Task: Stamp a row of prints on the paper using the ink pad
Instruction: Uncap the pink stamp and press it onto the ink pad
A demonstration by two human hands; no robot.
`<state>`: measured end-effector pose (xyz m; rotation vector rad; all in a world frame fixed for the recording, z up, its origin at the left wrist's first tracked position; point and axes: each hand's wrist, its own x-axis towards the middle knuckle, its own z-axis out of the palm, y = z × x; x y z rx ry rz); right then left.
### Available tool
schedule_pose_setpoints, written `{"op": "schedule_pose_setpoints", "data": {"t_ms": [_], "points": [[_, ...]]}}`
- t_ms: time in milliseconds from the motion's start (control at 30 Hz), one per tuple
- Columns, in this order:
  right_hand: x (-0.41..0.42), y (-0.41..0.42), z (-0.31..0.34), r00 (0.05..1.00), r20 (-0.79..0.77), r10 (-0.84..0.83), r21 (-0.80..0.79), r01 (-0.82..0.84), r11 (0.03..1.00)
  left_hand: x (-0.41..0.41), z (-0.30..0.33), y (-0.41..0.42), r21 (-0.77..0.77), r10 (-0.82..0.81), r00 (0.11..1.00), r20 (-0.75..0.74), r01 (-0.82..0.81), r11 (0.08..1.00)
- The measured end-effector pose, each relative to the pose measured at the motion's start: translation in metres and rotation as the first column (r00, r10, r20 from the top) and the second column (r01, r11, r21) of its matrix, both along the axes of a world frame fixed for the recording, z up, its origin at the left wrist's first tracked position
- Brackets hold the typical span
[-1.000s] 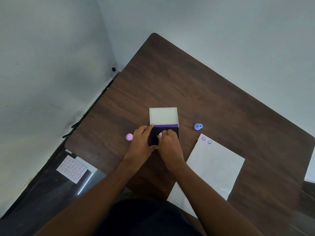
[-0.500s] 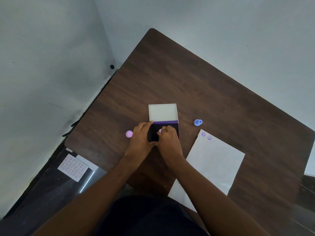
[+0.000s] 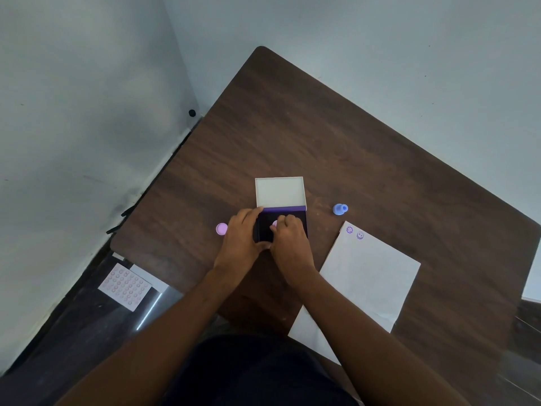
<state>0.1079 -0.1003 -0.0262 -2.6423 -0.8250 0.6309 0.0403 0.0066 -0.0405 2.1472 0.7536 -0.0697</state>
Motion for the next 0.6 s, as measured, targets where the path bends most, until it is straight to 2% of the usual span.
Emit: {"op": "schedule_pose_setpoints", "data": {"t_ms": [300, 433, 500, 533, 600], "points": [[-0.001, -0.002, -0.001, 0.999, 0.011, 0.04, -0.029, -0.039, 0.999, 0.004, 0.003, -0.001, 0.048, -0.016, 0.998, -0.066, 0.019, 0.999], [0.002, -0.004, 0.002, 0.998, -0.05, -0.027, 0.024, 0.029, 0.999, 0.006, 0.009, -0.001, 0.03, -0.027, 0.993, -0.112, 0.03, 0.999], [0.004, -0.01, 0.009, 0.986, -0.086, -0.14, 0.113, 0.149, 0.982, 0.007, 0.012, -0.002, 0.017, -0.03, 0.992, -0.12, 0.033, 0.999], [0.004, -0.015, 0.012, 0.961, -0.114, -0.251, 0.176, 0.268, 0.947, 0.007, 0.013, -0.002, 0.017, -0.036, 0.992, -0.118, 0.039, 0.999], [0.001, -0.029, 0.021, 0.862, -0.176, -0.475, 0.265, 0.506, 0.821, 0.005, 0.016, -0.004, 0.041, -0.06, 0.992, -0.112, 0.065, 0.997]]}}
